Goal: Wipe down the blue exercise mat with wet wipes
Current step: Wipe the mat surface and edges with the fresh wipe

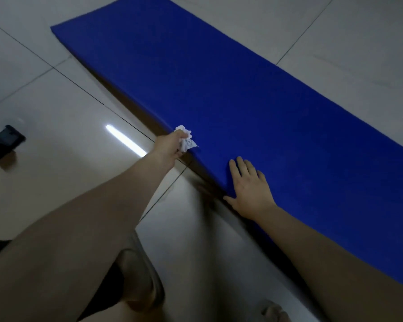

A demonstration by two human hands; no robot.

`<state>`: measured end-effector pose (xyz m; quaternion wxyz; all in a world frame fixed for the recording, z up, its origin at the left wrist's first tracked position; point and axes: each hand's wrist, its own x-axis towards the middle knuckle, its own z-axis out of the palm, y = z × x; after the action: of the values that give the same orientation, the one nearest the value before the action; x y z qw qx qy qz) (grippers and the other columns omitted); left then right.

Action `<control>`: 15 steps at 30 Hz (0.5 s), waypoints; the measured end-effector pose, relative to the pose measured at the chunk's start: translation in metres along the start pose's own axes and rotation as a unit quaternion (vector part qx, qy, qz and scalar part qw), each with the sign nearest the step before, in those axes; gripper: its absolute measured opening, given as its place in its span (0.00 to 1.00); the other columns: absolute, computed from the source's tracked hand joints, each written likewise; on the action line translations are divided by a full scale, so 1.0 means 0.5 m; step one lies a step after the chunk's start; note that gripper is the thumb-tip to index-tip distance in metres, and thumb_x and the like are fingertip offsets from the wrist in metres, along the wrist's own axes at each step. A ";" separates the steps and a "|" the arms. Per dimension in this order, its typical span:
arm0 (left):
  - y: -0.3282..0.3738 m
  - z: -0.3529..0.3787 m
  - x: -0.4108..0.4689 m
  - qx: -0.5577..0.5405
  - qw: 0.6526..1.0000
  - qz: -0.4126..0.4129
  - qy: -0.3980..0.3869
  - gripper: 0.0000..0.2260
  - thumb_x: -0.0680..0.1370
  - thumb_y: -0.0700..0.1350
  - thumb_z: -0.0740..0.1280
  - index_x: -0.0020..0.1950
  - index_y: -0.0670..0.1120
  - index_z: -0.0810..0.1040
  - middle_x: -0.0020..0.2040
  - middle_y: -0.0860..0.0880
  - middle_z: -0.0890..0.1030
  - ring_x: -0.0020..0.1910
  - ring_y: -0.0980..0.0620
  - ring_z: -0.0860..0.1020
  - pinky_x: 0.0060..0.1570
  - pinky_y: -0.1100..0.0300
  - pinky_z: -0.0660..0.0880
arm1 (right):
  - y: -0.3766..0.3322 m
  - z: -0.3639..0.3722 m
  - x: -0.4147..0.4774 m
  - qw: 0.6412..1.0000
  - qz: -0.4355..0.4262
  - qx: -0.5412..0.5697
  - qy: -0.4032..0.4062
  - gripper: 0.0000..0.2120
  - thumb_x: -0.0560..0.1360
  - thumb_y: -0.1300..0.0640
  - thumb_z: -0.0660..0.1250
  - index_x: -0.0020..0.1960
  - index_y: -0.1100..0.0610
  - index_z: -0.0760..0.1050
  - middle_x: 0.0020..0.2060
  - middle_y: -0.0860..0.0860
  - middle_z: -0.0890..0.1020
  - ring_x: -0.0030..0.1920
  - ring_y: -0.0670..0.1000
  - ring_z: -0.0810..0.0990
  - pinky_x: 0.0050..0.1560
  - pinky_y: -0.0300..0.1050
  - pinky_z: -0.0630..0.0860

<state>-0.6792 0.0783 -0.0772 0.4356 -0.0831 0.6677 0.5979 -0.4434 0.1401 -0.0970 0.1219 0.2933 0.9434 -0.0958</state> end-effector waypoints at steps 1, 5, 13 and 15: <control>0.005 -0.010 0.015 0.007 1.000 -0.004 0.011 0.02 0.77 0.40 0.72 0.48 0.45 0.80 0.47 0.46 0.83 0.36 0.56 0.81 0.46 0.62 0.81 | -0.005 0.002 0.016 1.000 -0.004 0.006 -0.005 0.50 0.76 0.35 0.65 0.82 0.57 0.41 0.81 0.57 0.47 0.81 0.58 0.48 0.78 0.58 0.56; -0.006 -0.061 0.072 0.002 0.999 -0.041 0.017 0.05 0.80 0.37 0.67 0.56 0.39 0.79 0.48 0.45 0.82 0.42 0.54 0.80 0.55 0.61 0.79 | -0.012 0.027 0.052 0.996 -0.045 0.037 -0.074 0.50 0.75 0.31 0.64 0.82 0.55 0.43 0.81 0.53 0.45 0.81 0.56 0.46 0.79 0.56 0.53; -0.078 -0.218 0.144 0.208 0.977 0.001 0.053 0.10 0.75 0.46 0.76 0.46 0.41 0.80 0.44 0.41 0.81 0.42 0.44 0.81 0.45 0.52 0.82 | 0.039 0.060 0.083 0.978 0.095 0.067 -0.173 0.37 0.70 0.32 0.71 0.66 0.56 0.67 0.62 0.54 0.70 0.55 0.53 0.74 0.48 0.50 0.79; -0.097 -0.219 0.149 0.256 0.966 0.009 0.045 0.13 0.73 0.50 0.78 0.39 0.44 0.77 0.39 0.44 0.79 0.38 0.46 0.79 0.38 0.56 0.78 | 0.044 0.078 0.091 0.965 0.090 0.072 -0.237 0.41 0.68 0.31 0.73 0.68 0.57 0.65 0.68 0.57 0.67 0.58 0.55 0.75 0.53 0.53 0.79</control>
<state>-0.7466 0.0001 -0.1733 0.4065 0.0109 0.8180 0.4068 -0.4601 0.1723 -0.1497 0.3290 0.3536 0.8478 -0.2191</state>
